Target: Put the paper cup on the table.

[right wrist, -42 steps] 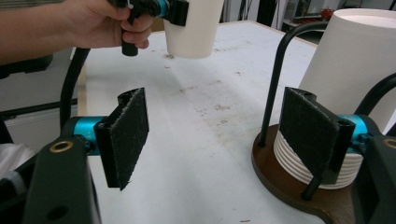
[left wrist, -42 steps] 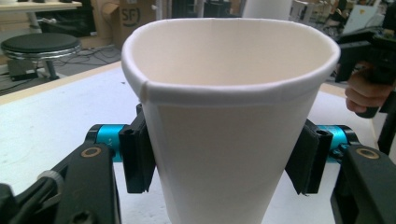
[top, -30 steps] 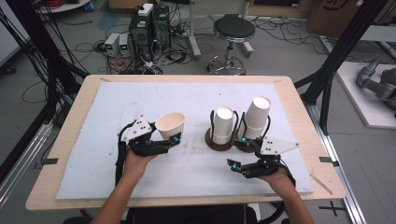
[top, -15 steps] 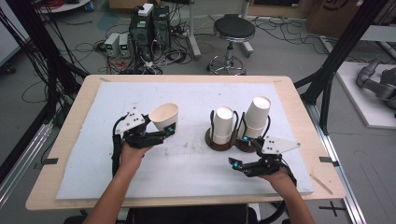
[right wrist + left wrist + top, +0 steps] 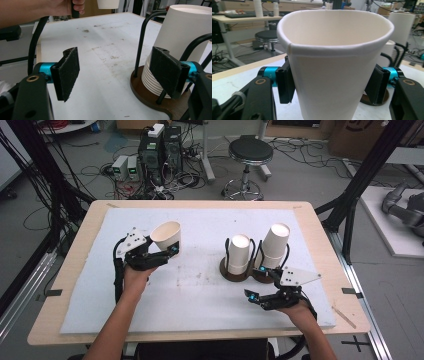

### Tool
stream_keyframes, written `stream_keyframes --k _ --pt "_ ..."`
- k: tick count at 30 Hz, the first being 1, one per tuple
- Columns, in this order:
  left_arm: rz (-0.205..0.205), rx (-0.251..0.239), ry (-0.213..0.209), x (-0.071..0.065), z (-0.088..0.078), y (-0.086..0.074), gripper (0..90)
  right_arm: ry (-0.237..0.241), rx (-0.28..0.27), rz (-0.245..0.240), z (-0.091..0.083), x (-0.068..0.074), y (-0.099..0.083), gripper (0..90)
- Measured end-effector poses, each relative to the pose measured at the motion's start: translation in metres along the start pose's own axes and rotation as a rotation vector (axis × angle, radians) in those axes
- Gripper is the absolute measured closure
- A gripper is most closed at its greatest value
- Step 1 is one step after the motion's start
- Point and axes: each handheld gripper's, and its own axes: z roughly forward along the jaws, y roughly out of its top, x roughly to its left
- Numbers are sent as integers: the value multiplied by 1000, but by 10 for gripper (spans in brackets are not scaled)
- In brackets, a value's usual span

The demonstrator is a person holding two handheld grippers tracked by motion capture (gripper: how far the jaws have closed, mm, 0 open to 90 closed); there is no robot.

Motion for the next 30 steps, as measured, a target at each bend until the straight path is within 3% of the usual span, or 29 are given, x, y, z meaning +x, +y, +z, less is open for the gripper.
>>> stream_keyframes --k 18,30 --pt "-16 60 104 28 20 -18 358 -1 -5 5 0 -1 0 249" --pt "-41 167 134 39 36 -36 354 -3 -3 9 0 -1 0 249"
